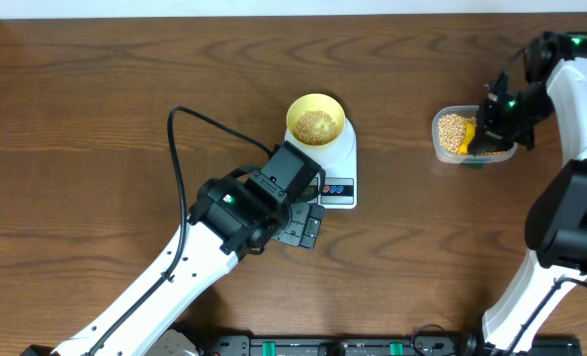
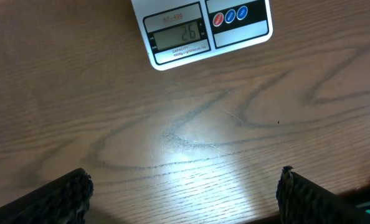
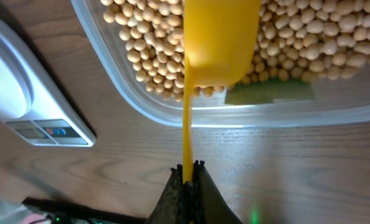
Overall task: Scoop item into bowl and weigh 50g on scale
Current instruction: 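Dip the scoop into the soybeans again with the right gripper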
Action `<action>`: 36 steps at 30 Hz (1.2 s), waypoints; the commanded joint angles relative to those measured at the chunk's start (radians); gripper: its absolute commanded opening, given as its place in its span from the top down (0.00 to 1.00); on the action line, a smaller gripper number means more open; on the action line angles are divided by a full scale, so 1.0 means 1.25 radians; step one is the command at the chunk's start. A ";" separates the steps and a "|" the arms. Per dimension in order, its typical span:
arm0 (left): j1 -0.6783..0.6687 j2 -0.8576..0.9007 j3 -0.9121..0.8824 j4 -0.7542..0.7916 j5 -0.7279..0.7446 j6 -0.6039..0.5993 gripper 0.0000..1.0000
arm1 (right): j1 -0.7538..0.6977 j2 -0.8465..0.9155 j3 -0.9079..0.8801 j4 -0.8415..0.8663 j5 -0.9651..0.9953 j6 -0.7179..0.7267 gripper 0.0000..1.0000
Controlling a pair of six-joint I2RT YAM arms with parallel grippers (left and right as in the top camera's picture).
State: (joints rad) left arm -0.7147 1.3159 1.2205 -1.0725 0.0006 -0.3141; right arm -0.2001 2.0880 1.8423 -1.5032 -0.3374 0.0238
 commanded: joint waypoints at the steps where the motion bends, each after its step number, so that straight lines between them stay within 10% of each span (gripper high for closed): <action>1: 0.002 0.005 0.010 -0.002 -0.010 0.007 0.03 | -0.026 0.019 -0.009 -0.013 -0.051 -0.057 0.99; 36: 0.002 0.005 0.010 -0.002 -0.010 0.007 0.03 | -0.078 0.072 -0.010 0.002 -0.191 -0.179 0.99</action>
State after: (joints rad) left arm -0.7147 1.3159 1.2205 -1.0721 0.0006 -0.3141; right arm -0.2993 2.1494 1.8370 -1.5154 -0.5488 -0.1818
